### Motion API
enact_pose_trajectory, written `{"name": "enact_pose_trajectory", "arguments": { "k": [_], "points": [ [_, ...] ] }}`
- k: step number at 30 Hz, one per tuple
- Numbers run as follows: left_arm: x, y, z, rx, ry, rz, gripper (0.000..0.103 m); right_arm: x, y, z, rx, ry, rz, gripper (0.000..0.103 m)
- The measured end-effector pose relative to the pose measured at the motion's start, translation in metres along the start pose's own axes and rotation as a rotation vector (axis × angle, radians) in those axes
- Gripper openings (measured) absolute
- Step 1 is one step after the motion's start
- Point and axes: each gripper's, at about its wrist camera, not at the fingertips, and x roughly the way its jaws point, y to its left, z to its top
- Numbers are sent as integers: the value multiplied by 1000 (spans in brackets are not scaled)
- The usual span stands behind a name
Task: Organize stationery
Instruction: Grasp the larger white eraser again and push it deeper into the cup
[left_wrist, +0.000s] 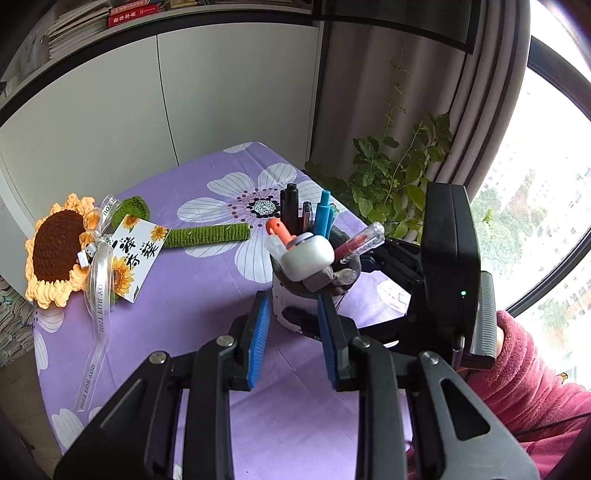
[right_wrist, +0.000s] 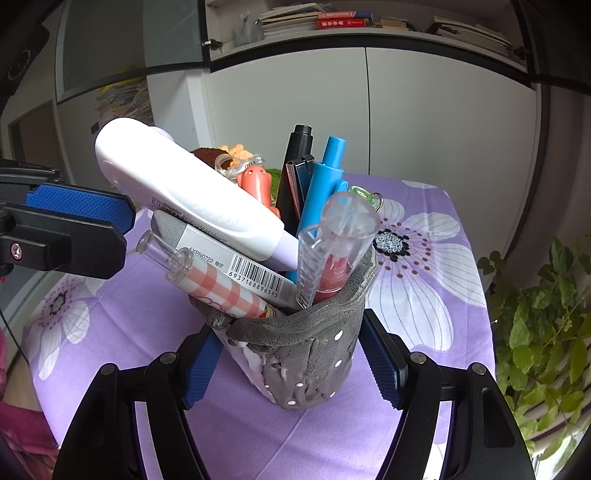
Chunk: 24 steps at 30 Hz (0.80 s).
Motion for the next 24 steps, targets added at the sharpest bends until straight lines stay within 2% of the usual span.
{"name": "enact_pose_trajectory", "arguments": {
  "k": [8, 12, 15, 24],
  "points": [
    [8, -3, 24, -15, -54, 42, 24, 0, -1, 0, 5, 0, 2, 73],
    [9, -8, 27, -2, -65, -7, 24, 0, -4, 0, 19, 0, -2, 73],
    [9, -9, 24, 17, -76, -3, 24, -1, -5, 0, 27, -2, 9, 73],
    [6, 7, 14, -34, -50, -45, 26, 1, 3, 1, -13, 7, -18, 73]
  ]
}}
